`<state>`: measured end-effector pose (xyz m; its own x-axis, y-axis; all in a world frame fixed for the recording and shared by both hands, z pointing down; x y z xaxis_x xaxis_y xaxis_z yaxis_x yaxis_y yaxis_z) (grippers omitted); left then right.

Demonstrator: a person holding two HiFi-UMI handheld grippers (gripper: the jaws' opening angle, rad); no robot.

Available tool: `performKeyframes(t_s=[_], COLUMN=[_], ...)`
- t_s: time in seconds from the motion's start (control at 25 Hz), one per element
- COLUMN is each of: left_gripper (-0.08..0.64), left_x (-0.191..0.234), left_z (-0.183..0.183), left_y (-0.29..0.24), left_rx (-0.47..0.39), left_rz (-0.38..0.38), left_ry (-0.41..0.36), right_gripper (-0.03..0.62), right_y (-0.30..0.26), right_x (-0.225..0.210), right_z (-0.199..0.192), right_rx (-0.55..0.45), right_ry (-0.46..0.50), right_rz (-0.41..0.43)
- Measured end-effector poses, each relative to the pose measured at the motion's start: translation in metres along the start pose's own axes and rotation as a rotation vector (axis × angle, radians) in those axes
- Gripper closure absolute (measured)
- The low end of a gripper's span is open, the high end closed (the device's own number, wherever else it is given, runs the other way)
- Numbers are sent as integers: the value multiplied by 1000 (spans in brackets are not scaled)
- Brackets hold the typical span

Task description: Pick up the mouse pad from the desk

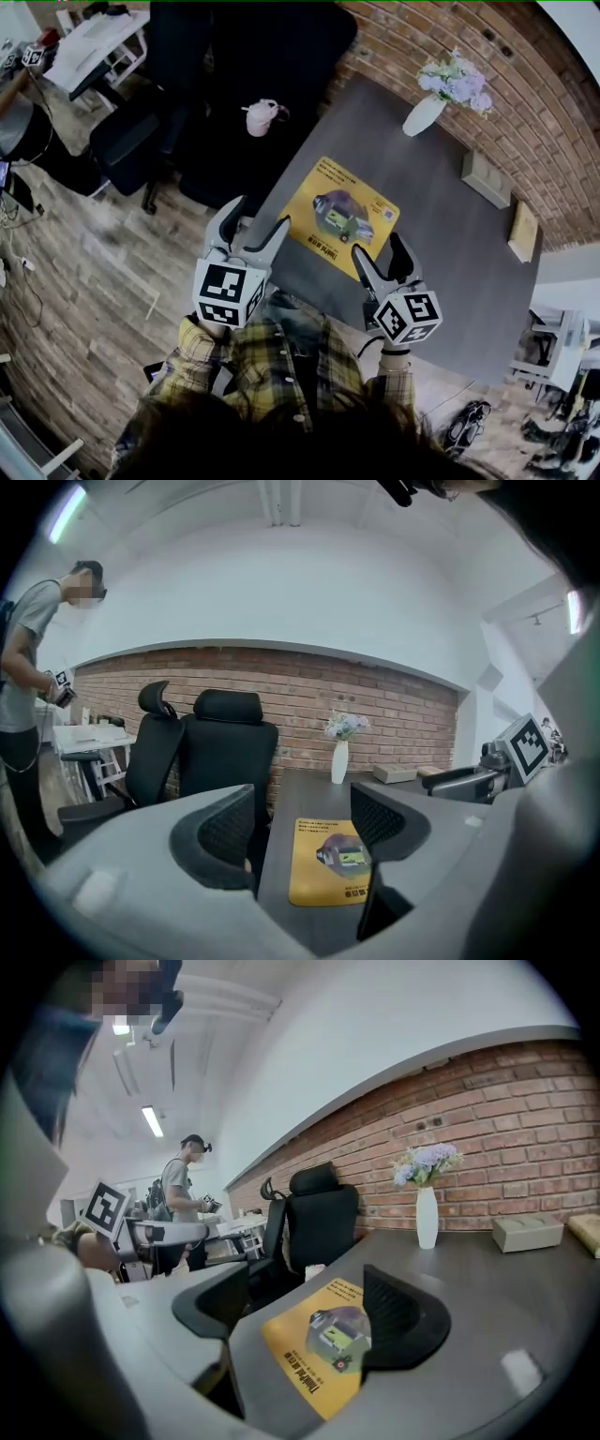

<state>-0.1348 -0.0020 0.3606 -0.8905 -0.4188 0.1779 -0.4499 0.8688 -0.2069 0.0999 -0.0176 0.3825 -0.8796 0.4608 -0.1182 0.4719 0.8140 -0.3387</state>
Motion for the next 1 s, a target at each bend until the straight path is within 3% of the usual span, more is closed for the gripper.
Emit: performKeyframes(t_s=[0.48, 1.0], left_gripper=[244, 244], left_x=[-12, -22], left_z=[13, 23], left_y=[-81, -133], left_rx=[45, 73], left_rz=[-107, -259], left_ry=[-55, -99], right_gripper=[236, 236], right_y=[-8, 1], right_x=[-58, -82], right_z=[4, 6], right_rx=[-22, -48], right_ry=[-85, -159], right_rz=[-102, -240])
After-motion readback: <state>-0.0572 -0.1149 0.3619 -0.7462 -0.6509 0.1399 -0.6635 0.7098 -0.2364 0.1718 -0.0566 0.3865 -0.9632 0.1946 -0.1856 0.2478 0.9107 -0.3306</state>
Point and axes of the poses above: the fingertips, and each gripper's own axes: y backward along the fingers, x to its left, z out of its top, the point moved 3 cm from there along y, backward along the fingers, and after that the axes turned 10 degrees about -z, right-handed, at the moved point
